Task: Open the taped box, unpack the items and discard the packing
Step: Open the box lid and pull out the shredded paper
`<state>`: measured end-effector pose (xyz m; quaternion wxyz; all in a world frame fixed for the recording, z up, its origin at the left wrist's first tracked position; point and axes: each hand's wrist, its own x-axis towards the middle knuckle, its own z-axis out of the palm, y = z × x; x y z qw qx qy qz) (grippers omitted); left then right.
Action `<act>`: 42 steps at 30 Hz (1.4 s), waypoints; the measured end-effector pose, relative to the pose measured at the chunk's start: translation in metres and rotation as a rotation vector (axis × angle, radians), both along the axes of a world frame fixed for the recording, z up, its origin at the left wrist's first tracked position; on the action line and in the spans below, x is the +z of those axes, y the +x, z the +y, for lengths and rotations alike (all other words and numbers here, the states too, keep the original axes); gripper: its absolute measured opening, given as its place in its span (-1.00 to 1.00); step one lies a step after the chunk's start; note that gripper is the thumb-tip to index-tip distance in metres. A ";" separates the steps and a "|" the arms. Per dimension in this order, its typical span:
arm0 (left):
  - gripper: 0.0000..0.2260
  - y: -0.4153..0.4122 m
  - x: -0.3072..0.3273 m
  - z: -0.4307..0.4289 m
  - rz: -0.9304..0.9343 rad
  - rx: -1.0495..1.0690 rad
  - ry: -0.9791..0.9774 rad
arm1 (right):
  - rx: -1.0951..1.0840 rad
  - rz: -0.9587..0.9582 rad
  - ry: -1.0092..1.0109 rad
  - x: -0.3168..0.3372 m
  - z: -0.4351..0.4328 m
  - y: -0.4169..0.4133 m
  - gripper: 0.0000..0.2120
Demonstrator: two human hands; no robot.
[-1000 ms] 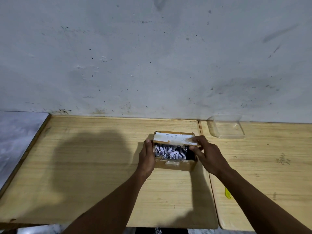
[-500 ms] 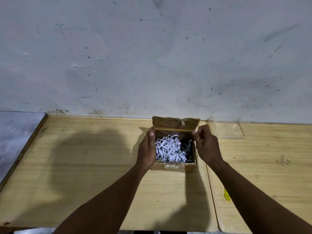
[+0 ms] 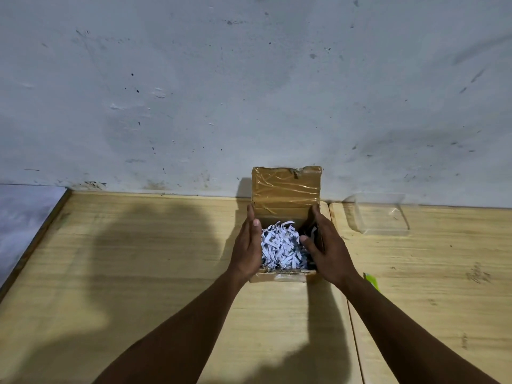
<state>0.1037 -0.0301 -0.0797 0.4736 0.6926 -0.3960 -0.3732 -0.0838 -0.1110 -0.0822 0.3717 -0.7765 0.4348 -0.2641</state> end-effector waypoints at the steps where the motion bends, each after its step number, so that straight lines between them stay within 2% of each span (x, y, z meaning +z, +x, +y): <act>1: -0.47 0.003 0.001 -0.005 -0.010 0.003 -0.003 | -0.004 -0.011 0.003 -0.001 -0.005 0.003 -0.31; 14: -0.44 0.038 -0.007 -0.051 -0.073 0.013 -0.045 | -0.036 -0.009 0.044 0.002 -0.043 0.033 -0.32; 16: -0.45 0.039 -0.007 -0.050 -0.071 0.023 -0.047 | -0.100 0.077 -0.042 0.007 -0.043 0.026 -0.41; 18: -0.44 0.039 -0.005 -0.050 -0.071 0.025 -0.039 | -0.187 0.135 -0.257 0.019 -0.041 0.024 -0.62; 20: -0.43 0.039 -0.004 -0.050 -0.067 0.022 -0.031 | -0.063 0.150 -0.308 0.032 -0.042 0.031 -0.73; 21: -0.43 0.039 -0.003 -0.049 -0.065 0.021 -0.028 | 0.058 0.204 -0.250 0.038 -0.042 0.039 -0.69; 24: -0.47 0.037 -0.001 -0.049 -0.070 0.020 0.002 | 0.339 0.551 -0.036 0.042 -0.047 0.070 -0.46; 26: -0.50 0.037 -0.002 -0.049 -0.061 0.017 0.016 | 0.411 0.750 0.048 0.038 -0.052 0.087 -0.39; 29: -0.51 0.037 -0.002 -0.048 -0.055 0.016 0.009 | 0.460 0.941 0.014 0.033 -0.054 0.103 -0.35; 31: -0.51 0.037 -0.003 -0.049 -0.057 0.022 0.013 | 0.453 0.985 -0.094 0.029 -0.051 0.108 -0.36; 33: -0.51 0.038 -0.004 -0.050 -0.061 0.027 0.021 | 0.433 0.996 -0.189 0.021 -0.049 0.111 -0.47; 35: -0.50 0.038 -0.005 -0.050 -0.058 0.026 0.019 | 0.426 0.997 -0.200 0.014 -0.049 0.112 -0.51; 42: -0.51 0.037 -0.002 -0.051 -0.074 0.054 0.039 | 0.455 0.985 -0.170 0.017 -0.053 0.117 -0.42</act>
